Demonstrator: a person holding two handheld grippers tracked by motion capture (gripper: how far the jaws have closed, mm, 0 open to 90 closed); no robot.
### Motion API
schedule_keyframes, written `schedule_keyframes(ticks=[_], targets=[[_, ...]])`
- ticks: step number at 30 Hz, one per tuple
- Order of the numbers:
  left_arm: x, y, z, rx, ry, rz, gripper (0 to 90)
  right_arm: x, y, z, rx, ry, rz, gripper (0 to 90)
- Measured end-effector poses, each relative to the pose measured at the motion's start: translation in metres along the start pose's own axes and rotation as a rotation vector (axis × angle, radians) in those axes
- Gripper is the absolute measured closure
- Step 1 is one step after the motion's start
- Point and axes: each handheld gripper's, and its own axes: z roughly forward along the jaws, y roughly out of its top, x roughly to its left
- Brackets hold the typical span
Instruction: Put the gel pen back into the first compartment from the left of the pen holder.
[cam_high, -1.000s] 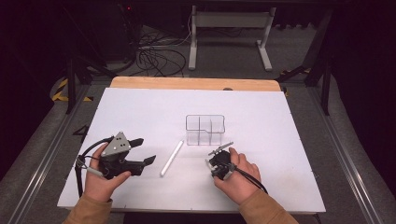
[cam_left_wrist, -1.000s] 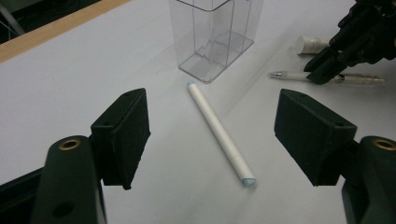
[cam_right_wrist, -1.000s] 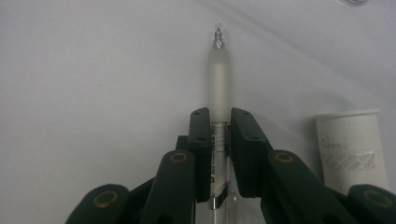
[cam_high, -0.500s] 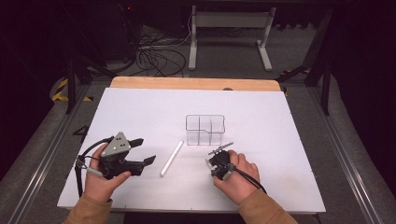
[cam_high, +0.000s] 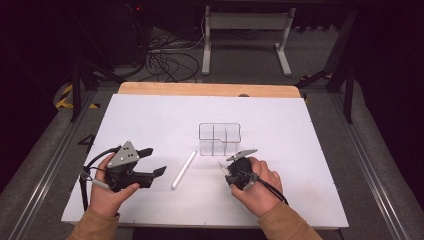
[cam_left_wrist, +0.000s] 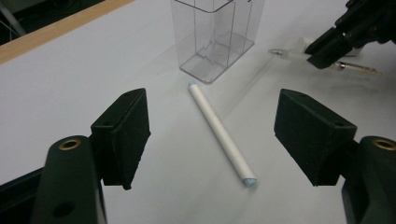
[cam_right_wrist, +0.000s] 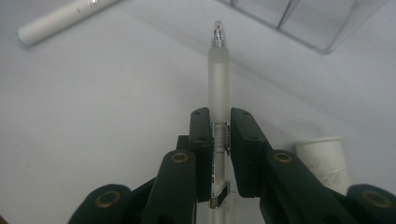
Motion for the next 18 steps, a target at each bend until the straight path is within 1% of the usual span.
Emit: schedule_keyframes(ticks=[4, 8, 10, 12, 14, 15, 18], targets=[[0.000, 0.000, 0.000, 0.000, 0.001, 0.002, 27.5, -0.002, 0.002, -0.008, -0.028, -0.002, 0.004, 80.1], [-0.001, 0.000, 0.000, -0.002, -0.001, 0.000, 27.5, -0.004, 0.003, -0.012, -0.044, 0.002, 0.011, 80.1], [0.000, 0.000, 0.000, -0.005, -0.008, 0.000, 27.6, -0.004, 0.003, -0.014, -0.055, -0.001, 0.001, 80.0], [-0.001, 0.000, -0.001, -0.006, -0.006, 0.002, 27.5, -0.005, 0.004, -0.016, -0.064, -0.004, -0.007, 80.0], [-0.001, 0.001, -0.001, -0.007, -0.008, -0.001, 27.6, -0.005, 0.006, -0.021, -0.091, 0.005, -0.022, 80.1], [-0.001, 0.001, -0.001, -0.008, -0.007, -0.002, 27.6, -0.005, 0.007, -0.023, -0.104, 0.012, -0.020, 80.0], [0.000, 0.000, -0.002, -0.010, -0.010, -0.005, 27.6, -0.007, 0.010, -0.031, -0.171, 0.052, -0.024, 80.0]])
